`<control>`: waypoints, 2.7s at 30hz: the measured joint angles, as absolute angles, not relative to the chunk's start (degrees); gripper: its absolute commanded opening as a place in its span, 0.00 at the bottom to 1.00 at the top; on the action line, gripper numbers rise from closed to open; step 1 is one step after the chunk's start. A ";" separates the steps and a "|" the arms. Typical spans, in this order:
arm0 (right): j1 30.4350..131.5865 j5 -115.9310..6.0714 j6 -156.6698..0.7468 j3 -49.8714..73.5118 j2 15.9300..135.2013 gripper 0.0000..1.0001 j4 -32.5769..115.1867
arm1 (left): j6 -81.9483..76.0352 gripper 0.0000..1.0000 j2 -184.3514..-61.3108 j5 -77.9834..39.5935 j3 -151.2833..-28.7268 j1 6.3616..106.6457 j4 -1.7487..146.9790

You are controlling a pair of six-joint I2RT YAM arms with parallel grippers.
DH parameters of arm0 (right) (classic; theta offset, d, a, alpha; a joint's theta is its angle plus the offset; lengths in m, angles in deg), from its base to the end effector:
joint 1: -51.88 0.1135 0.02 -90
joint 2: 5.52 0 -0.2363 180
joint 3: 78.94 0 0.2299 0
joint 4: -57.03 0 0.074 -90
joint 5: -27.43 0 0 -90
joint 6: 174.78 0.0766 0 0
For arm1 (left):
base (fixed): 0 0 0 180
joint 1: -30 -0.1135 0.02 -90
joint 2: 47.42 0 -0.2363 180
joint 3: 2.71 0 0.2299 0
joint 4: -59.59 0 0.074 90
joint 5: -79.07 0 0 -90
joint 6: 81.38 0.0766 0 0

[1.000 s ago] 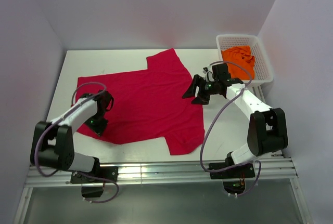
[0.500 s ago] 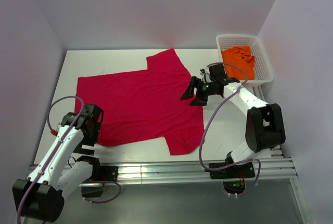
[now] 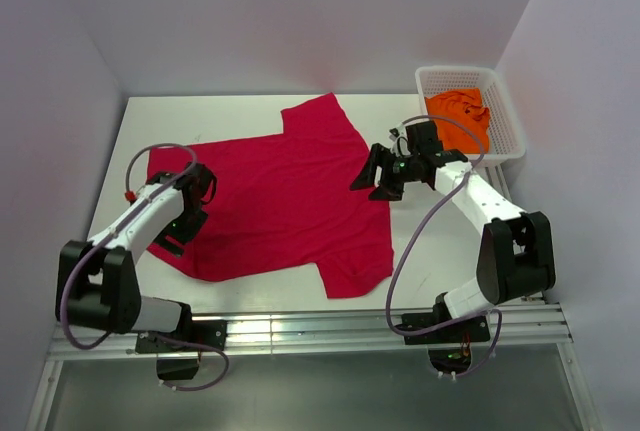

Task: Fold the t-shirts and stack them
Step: Flatten out the tshirt

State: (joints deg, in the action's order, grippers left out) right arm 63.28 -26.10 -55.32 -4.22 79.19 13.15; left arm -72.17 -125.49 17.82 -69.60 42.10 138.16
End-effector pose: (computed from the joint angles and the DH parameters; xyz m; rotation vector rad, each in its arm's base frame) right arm 0.2896 0.1048 0.1994 0.1302 2.5740 1.0829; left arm 0.2006 -0.0053 0.1590 -1.5444 2.2575 0.4787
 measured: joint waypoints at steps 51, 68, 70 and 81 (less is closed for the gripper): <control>58.80 -26.10 -55.96 -5.05 78.40 0.75 12.69 | -59.45 0.51 -143.63 19.74 -74.00 40.11 129.70; 58.69 -26.06 -55.96 -5.05 79.28 0.75 12.73 | -59.60 0.31 -144.50 19.85 -73.89 39.83 129.68; 58.69 -26.04 -55.96 -5.05 79.43 0.75 12.73 | -59.69 0.25 -144.55 19.98 -73.89 39.83 129.85; 58.69 -25.82 -55.94 -5.05 80.17 0.75 12.78 | -60.17 0.09 -144.52 20.53 -73.89 39.20 131.21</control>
State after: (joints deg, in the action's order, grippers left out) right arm 58.69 -25.82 -55.94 -5.05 80.17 12.78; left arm -60.17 -144.52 20.53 -73.89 39.20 131.21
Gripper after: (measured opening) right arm 0.754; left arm 0.097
